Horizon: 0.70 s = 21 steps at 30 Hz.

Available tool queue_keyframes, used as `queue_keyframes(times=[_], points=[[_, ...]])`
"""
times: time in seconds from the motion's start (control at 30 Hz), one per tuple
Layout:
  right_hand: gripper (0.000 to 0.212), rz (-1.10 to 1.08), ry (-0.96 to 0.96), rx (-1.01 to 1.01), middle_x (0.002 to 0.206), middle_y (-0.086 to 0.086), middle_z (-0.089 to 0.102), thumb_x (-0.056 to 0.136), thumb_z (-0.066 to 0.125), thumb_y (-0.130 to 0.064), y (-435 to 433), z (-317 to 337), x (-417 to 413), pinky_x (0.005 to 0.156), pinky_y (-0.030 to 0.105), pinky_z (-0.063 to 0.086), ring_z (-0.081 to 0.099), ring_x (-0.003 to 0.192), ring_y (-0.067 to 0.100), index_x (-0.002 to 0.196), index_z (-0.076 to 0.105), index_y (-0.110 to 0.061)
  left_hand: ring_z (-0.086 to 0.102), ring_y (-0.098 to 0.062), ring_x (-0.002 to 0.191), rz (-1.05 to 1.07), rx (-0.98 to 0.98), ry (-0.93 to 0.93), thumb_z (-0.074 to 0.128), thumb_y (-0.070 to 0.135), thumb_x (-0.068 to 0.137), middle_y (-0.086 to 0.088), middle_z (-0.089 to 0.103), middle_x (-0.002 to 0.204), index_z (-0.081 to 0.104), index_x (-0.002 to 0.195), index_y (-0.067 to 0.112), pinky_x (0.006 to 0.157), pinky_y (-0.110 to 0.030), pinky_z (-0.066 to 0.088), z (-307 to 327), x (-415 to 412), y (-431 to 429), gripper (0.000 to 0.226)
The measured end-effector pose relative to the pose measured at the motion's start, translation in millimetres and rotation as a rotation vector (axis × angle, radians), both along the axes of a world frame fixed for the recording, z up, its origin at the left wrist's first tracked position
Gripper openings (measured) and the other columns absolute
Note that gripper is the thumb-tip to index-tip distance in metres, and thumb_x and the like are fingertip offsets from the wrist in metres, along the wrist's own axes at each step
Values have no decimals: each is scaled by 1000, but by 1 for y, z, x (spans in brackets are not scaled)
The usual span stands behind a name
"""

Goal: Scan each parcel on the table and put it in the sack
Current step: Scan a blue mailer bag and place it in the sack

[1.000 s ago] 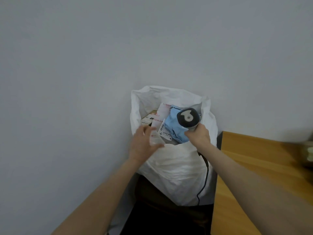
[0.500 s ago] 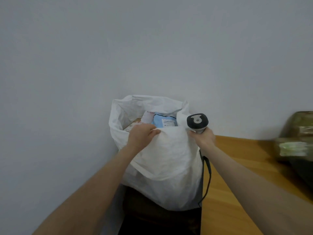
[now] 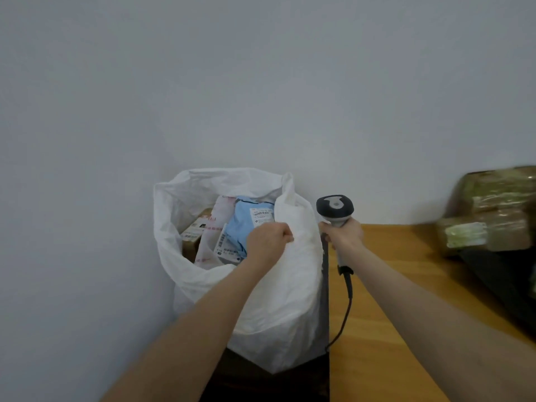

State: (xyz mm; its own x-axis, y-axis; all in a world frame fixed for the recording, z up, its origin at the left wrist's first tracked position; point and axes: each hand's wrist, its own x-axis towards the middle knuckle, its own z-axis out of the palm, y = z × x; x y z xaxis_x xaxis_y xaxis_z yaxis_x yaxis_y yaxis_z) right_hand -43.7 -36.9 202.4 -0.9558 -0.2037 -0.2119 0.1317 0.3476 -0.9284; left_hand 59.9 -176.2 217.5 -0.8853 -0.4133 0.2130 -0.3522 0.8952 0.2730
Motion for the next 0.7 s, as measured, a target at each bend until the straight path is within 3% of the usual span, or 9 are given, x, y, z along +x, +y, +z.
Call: queue_keyframes(times=[0.07, 0.13, 0.33, 0.43, 0.53, 0.7], points=[[27, -20, 0, -32, 99, 13, 69, 82, 72, -24, 4, 1, -5, 81, 44, 57, 65, 88, 28, 100, 58, -11, 62, -15, 83, 14, 175, 216, 64, 25, 89, 1, 72, 91, 73, 92, 14, 71, -24, 43, 19, -5, -4, 14], [27, -30, 3, -48, 100, 12, 69, 82, 72, -25, 5, 4, -9, 83, 45, 56, 66, 93, 29, 100, 57, -13, 62, -13, 77, -77, 244, 297, 68, 19, 87, 0, 72, 87, 73, 88, 11, 73, -23, 45, 31, -9, -4, 10], [23, -29, 58, -6, 89, 10, 69, 81, 71, -28, -3, 19, -24, 75, 39, 55, 64, 79, 28, 94, 58, -15, 57, -4, 71, -152, 409, 125, 65, 20, 88, 8, 66, 82, 66, 85, 18, 66, -17, 44, 36, -25, -23, 4], [23, -42, 58, 0, 75, 1, 67, 81, 71, -29, -13, 26, -36, 72, 37, 56, 64, 64, 17, 93, 58, -16, 58, -9, 87, -88, 361, 111, 63, 25, 89, 2, 65, 100, 66, 102, 15, 74, -19, 45, 37, -46, -46, 17], [22, -49, 59, 6, 70, -3, 68, 80, 70, -30, -28, 33, -55, 77, 39, 59, 70, 65, 12, 94, 59, -17, 57, -19, 106, -4, 389, 42, 63, 34, 89, -4, 56, 118, 56, 124, 12, 90, -34, 48, 32, -73, -71, 41], [25, -35, 78, 70, 75, -3, 69, 79, 71, -33, -74, 43, -91, 80, 40, 58, 70, 68, 12, 95, 61, -16, 53, -23, 115, -23, 211, -4, 53, 34, 95, -8, 52, 128, 55, 127, 15, 98, -37, 43, 29, -128, -127, 37]])
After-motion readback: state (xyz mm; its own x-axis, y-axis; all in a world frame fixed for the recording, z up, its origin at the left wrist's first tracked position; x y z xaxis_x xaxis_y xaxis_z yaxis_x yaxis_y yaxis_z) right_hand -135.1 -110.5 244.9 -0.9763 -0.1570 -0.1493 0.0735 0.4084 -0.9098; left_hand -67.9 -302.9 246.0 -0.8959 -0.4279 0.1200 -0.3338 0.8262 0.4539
